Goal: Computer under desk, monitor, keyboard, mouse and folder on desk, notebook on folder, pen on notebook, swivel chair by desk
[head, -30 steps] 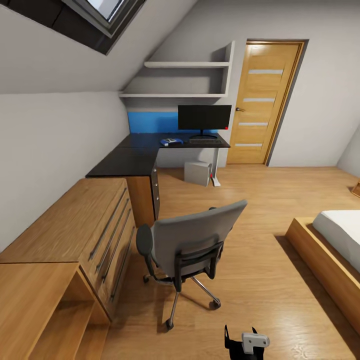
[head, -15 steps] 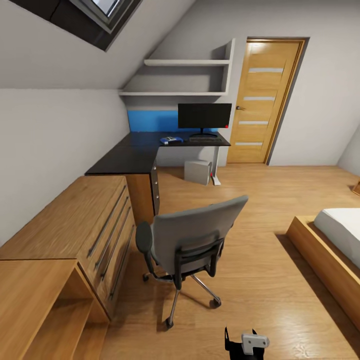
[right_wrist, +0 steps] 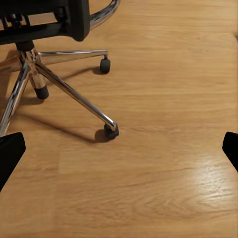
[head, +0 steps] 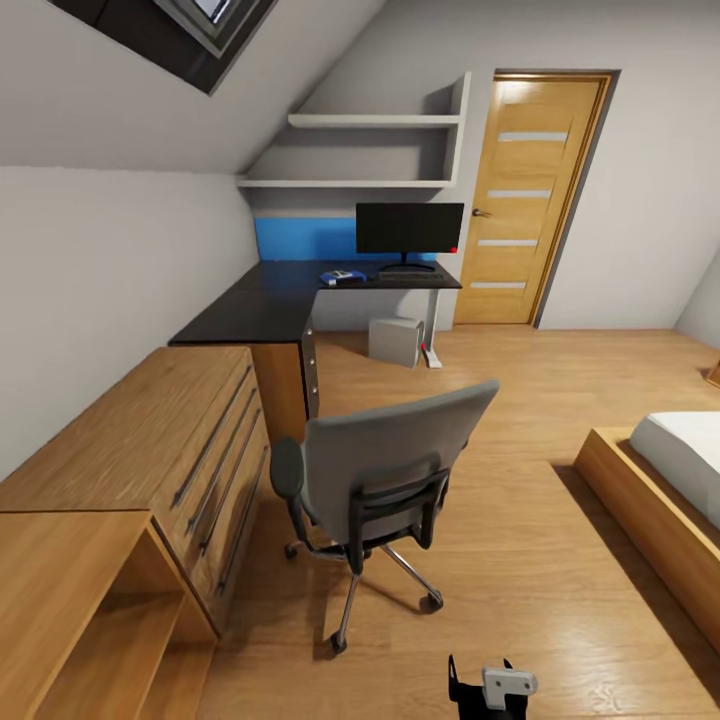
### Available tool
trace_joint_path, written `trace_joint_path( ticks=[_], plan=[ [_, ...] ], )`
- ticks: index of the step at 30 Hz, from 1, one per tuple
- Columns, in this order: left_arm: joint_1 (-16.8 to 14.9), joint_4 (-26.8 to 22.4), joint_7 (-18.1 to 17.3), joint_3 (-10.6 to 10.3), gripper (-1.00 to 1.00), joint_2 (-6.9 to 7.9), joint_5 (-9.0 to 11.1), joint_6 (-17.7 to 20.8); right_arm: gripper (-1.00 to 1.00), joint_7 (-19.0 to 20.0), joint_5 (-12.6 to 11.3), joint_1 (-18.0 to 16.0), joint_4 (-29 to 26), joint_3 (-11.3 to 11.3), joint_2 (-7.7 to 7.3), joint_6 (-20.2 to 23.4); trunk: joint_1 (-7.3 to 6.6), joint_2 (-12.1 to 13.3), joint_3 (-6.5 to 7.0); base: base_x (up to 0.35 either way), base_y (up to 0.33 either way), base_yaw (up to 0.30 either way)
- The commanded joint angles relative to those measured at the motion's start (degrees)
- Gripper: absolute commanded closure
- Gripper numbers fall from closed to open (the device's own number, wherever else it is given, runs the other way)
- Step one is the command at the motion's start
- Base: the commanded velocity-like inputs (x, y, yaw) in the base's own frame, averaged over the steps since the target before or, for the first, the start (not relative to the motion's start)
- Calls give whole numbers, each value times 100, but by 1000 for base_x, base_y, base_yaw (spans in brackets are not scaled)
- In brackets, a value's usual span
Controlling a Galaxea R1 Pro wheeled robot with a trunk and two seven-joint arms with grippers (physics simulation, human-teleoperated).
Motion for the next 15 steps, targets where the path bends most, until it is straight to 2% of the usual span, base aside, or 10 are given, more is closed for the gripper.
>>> trace_joint_path(
  ticks=[1,15],
  plan=[
    [-4,0,46,-49,-100,6,21,-18,-100,-52,1,-3,2,50,5,-2,22,-44,-24,0,0,0],
    [-4,32,-9,-39,-100,22,29,6,-100,-59,10,-3,-8,45,7,-28,330,-606,-275,0,0,-27]
  ],
)
